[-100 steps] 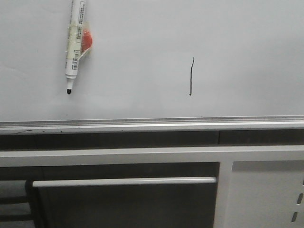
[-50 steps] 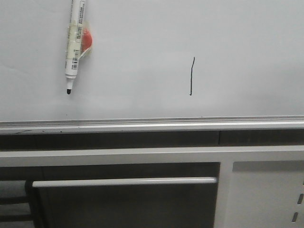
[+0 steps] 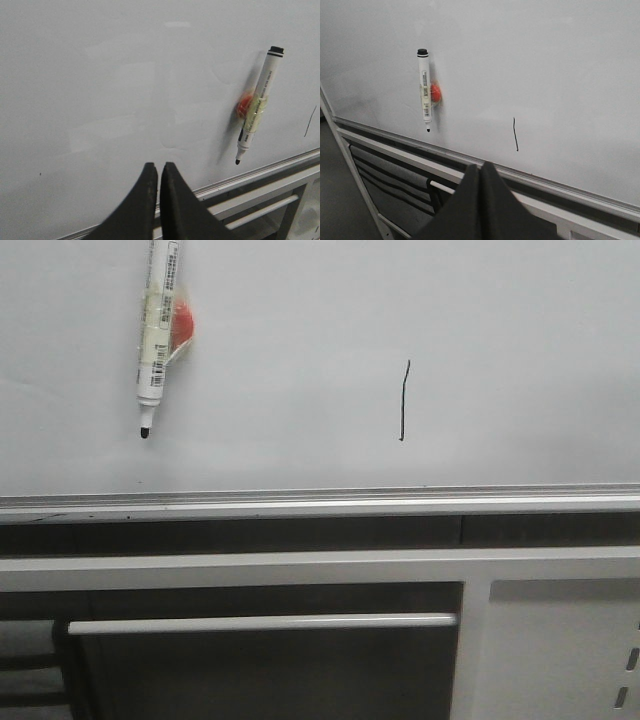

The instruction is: Write number 1 on whiteboard

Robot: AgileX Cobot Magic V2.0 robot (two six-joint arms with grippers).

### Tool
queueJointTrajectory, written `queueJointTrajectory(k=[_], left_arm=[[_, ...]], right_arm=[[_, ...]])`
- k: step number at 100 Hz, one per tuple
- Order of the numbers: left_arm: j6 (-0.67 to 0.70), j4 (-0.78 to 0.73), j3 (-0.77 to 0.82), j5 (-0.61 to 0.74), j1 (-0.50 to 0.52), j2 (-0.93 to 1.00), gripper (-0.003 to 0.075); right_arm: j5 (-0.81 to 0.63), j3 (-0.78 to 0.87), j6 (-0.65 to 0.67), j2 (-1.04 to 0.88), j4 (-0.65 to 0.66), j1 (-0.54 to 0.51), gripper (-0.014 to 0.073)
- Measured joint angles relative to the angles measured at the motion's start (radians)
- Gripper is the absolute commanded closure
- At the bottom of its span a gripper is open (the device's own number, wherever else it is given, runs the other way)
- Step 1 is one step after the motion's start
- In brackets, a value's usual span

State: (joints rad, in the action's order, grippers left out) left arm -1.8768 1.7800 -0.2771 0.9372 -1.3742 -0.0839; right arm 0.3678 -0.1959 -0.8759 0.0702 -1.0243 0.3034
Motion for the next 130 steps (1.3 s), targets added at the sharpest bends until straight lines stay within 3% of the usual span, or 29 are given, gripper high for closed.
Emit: queueJointTrajectory(k=[56, 72, 94, 112, 130], left_arm=[[0.007, -0.011, 0.004, 0.010, 0.000, 0.000, 0.0741], [0.228, -0.274, 0.063, 0.025, 0.038, -0.021, 0.0741], [0.554, -0.498, 0.117, -0.051, 0.300, -0.147, 0.0741], [0.836, -0.827, 0.158, -0.325, 0.588, -0.186, 0.0741], [1.258, -1.290, 0.205, -0.622, 0.860, -0.135, 0.0741]], right_arm=[[0.000, 0.000, 0.000, 0.000, 0.000, 0.000, 0.0657], [-0.001, 0.000, 0.000, 0.000, 0.000, 0.000, 0.0657], [-0.002, 0.000, 0.000, 0.000, 0.000, 0.000, 0.0657], [-0.002, 0.000, 0.000, 0.000, 0.000, -0.002, 0.0657], [-0.002, 0.000, 0.000, 0.000, 0.000, -0.002, 0.0657]])
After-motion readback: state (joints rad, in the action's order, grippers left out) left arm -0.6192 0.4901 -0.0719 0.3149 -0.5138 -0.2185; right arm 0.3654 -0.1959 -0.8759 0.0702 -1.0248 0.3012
